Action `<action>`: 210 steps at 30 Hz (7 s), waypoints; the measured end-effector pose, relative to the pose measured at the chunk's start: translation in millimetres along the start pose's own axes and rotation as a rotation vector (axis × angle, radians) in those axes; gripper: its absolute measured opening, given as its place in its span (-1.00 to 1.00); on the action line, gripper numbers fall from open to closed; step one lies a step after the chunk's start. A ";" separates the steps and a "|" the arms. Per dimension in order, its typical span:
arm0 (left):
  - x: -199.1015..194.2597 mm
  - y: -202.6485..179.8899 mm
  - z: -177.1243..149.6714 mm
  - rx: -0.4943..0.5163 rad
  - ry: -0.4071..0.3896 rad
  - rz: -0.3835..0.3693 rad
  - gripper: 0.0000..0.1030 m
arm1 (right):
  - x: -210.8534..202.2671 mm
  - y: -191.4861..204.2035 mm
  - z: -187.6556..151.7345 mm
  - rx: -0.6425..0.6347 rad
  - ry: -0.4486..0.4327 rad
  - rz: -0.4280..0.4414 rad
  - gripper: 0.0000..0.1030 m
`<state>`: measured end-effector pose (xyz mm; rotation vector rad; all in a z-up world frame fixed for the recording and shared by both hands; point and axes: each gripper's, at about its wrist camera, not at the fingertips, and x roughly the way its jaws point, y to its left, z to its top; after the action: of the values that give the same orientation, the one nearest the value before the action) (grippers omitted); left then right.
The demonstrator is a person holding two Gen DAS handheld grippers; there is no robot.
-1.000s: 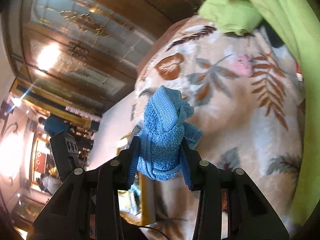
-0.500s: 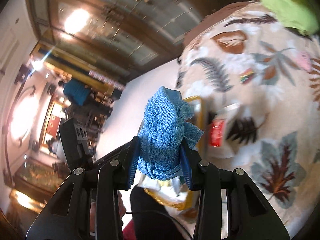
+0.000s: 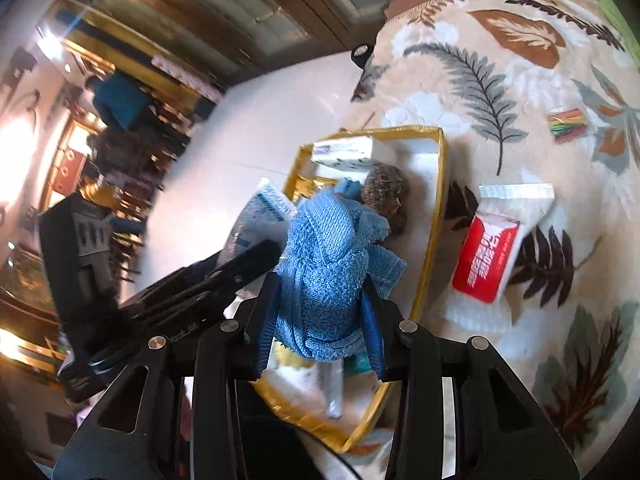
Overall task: Organize soft objects
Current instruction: 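Carry the sachet and blue towel over the tray and open both tools, then move both tools back to the bedspread toward the straws bag and pink ball, then grasp the colored straws bag with the left tool while the right tool grasps the pink plush ball, then carry the straws bag and pink ball over the tray and open both tools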
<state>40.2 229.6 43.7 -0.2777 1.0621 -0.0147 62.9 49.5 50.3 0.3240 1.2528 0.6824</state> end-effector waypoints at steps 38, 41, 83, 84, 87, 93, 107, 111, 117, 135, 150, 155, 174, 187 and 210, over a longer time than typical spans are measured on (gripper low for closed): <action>-15.0 -5.6 -4.2 0.033 -0.185 0.214 0.48 | -3.5 34.8 -2.0 -0.209 -0.204 -0.219 -0.26; -19.5 -13.7 -5.8 0.045 -0.196 0.210 0.48 | -12.3 33.0 -6.9 -0.201 -0.214 -0.212 -0.26; 22.7 -185.6 -24.8 0.321 -0.168 0.108 0.48 | -154.3 -157.8 -50.3 0.184 -0.362 -0.356 -0.27; 26.5 -187.4 -23.0 0.322 -0.160 0.103 0.48 | -155.2 -162.3 -50.2 0.194 -0.362 -0.360 -0.26; 36.5 -191.1 -16.0 0.321 -0.136 0.087 0.48 | -158.2 -179.2 -48.8 0.223 -0.362 -0.379 -0.27; 62.8 -199.7 7.8 0.340 -0.061 0.023 0.48 | -164.0 -210.4 -41.0 0.290 -0.359 -0.390 -0.27; 138.4 -237.5 59.4 0.549 0.101 -0.109 0.48 | -172.0 -269.0 -13.7 0.433 -0.366 -0.333 -0.15; 163.2 -245.5 65.8 0.593 0.149 -0.114 0.48 | -172.3 -281.1 -7.5 0.454 -0.365 -0.338 -0.15; 180.6 -246.1 64.5 0.606 0.195 -0.156 0.48 | -155.7 -288.5 23.6 0.415 -0.352 -0.401 -0.15; 193.8 -247.4 82.2 0.569 0.200 -0.167 0.48 | -116.6 -308.9 63.8 0.328 -0.291 -0.569 -0.15; 198.5 -253.2 71.3 0.626 0.166 -0.103 0.24 | -115.0 -312.9 54.7 0.268 -0.318 -0.577 -0.33; 192.7 -238.5 80.2 0.551 0.162 -0.136 -0.26 | -121.6 -309.0 40.6 0.295 -0.337 -0.536 -0.34; 95.2 -228.6 64.2 0.531 -0.011 -0.060 -0.27 | -137.4 -230.0 9.2 0.213 -0.370 -0.427 -0.33; 34.4 -187.2 13.2 0.410 -0.120 0.052 -0.27 | -130.4 -144.4 -21.9 0.065 -0.365 -0.391 -0.33; -23.1 -89.1 -31.1 0.229 -0.217 0.218 -0.27 | -74.5 -16.0 -38.6 -0.197 -0.285 -0.315 -0.33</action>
<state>12.9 140.2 70.1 0.0444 0.8605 0.0877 19.9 -15.1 86.1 0.0547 0.9291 0.4638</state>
